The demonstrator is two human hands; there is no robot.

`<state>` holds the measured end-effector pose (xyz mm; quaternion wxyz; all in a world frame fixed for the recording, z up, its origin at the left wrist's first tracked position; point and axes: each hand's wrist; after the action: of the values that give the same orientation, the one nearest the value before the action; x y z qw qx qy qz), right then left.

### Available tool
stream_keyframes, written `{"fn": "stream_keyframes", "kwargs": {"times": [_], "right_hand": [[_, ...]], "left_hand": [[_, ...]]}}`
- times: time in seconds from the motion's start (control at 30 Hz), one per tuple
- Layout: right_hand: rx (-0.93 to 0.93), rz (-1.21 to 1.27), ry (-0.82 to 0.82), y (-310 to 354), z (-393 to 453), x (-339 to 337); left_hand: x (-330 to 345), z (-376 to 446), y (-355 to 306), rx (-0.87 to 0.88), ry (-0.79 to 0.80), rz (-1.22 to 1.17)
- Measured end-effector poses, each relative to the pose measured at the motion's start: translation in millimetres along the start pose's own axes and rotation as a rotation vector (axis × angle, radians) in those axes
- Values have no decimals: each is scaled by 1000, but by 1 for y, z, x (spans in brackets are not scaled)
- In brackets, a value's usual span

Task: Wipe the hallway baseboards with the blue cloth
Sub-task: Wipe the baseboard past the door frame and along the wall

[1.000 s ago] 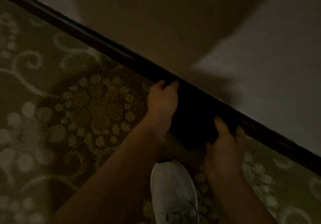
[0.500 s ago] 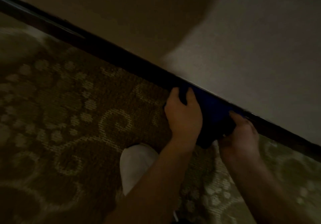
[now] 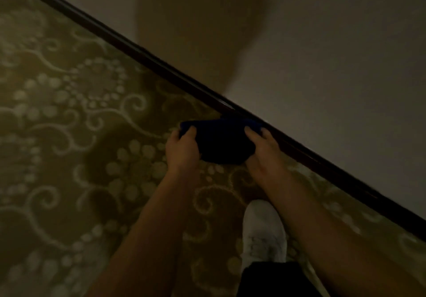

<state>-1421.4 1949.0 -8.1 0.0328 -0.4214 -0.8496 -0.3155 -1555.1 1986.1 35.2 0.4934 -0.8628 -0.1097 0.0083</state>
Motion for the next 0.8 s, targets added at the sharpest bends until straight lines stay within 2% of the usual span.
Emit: {"fn": "stream_keyframes", "kwargs": {"times": [0.13,0.27,0.33,0.43,0.57,0.7,0.8], "right_hand": [[-37,-53,-25,-18,-7,26],[-137,-100,-147,-48,47,52],[-93,-28,-196,-68,71,66],[-67,10,-189,-68,97,92],[6,130,-249,-57,132,125],[-2,209,-278,-62,151,140],[5,249,-316,-61,168,150]], "left_hand": [[-24,24,-21,71,44,20],[-41,83,4,154,118,14],[-50,113,18,171,152,63],[-51,163,17,122,127,68],[-40,226,-11,145,151,139],[-27,255,-10,48,130,150],[-24,263,-8,29,197,142]]}}
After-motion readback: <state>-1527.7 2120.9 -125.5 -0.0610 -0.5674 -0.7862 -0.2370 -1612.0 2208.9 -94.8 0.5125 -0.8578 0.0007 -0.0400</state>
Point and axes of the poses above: each hand's wrist, its own z-axis towards the middle knuckle, its own x-axis out of the palm, y = z × x, and after that the axes turned 13 degrees about x, right-handed
